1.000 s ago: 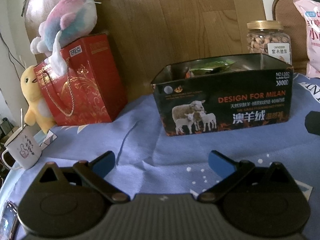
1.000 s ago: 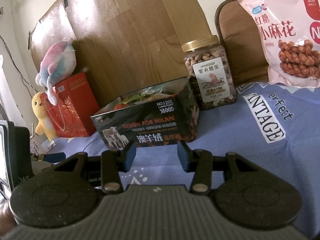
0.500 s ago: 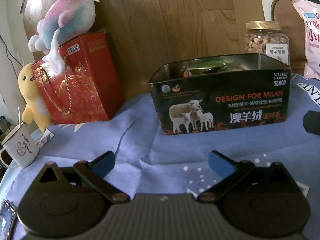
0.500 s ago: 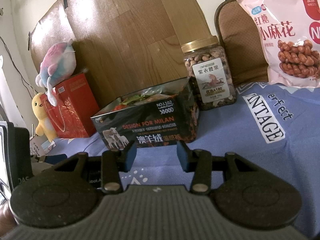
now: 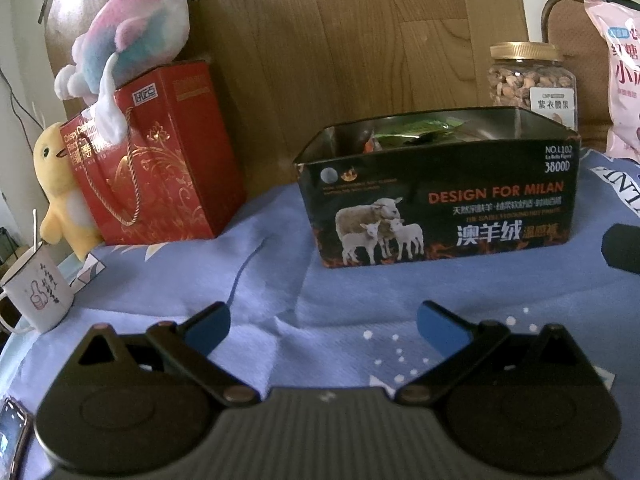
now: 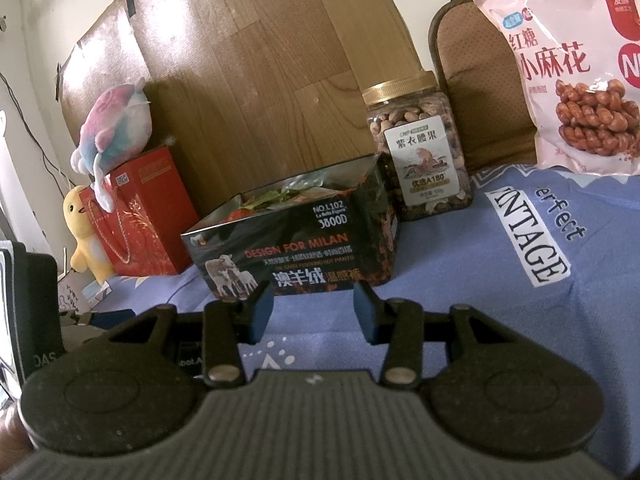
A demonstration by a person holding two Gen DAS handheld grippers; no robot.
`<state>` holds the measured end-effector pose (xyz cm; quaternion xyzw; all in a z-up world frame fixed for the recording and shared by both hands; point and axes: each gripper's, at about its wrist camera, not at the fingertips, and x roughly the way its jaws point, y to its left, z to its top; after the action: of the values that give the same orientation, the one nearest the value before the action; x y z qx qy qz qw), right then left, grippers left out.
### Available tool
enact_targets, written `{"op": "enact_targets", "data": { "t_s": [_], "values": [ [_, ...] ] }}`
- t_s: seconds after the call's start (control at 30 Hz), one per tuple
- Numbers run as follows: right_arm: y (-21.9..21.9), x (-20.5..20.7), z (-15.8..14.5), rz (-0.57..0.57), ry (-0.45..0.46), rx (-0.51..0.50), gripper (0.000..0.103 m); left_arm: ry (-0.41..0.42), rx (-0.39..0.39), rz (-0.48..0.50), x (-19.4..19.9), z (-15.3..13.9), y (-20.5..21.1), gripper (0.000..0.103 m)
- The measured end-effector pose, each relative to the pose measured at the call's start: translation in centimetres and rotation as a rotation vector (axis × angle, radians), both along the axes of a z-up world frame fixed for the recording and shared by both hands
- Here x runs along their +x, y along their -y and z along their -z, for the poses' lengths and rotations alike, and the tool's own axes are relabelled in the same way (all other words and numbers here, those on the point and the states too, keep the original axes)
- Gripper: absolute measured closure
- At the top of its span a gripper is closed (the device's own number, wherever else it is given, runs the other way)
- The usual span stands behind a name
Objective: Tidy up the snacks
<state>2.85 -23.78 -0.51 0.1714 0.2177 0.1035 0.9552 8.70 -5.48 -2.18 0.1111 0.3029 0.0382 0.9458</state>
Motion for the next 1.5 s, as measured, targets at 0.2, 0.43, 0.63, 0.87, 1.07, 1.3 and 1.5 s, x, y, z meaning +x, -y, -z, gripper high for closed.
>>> {"op": "enact_targets", "data": {
  "t_s": [0.2,0.43,0.63,0.87,1.07,1.3,1.5],
  "values": [
    [0.1,0.1,0.0,0.005,-0.004,0.002,0.056,-0.006,-0.003,-0.001,0.1,0.1,0.0,0.000],
    [0.0,0.1,0.1,0.005,-0.008,0.003,0.056,-0.014,-0.008,0.004,0.1,0.2,0.1,0.000],
    [0.0,0.1,0.1,0.007,-0.005,0.003,0.056,-0.017,-0.011,0.004,0.2,0.2,0.1,0.000],
    [0.4,-0.9,-0.8,0.043,0.006,0.036,0.056,-0.019,-0.029,-0.037,-0.9,-0.8,0.1,0.000],
    [0.6,-5.8,-3.1,0.051,0.029,0.063,0.056,0.020,-0.056,-0.041,-5.9,-3.4,0.2,0.000],
    [0.4,-10.6,-4.1,0.045,0.014,0.088,0.056,0.073,-0.078,-0.018,-11.8,-5.9,0.6,0.000],
    [-0.1,-13.7,-5.5,0.032,0.062,0.088,0.056,0.100,-0.063,-0.001,-15.3,-6.9,0.9,0.000]
  ]
}}
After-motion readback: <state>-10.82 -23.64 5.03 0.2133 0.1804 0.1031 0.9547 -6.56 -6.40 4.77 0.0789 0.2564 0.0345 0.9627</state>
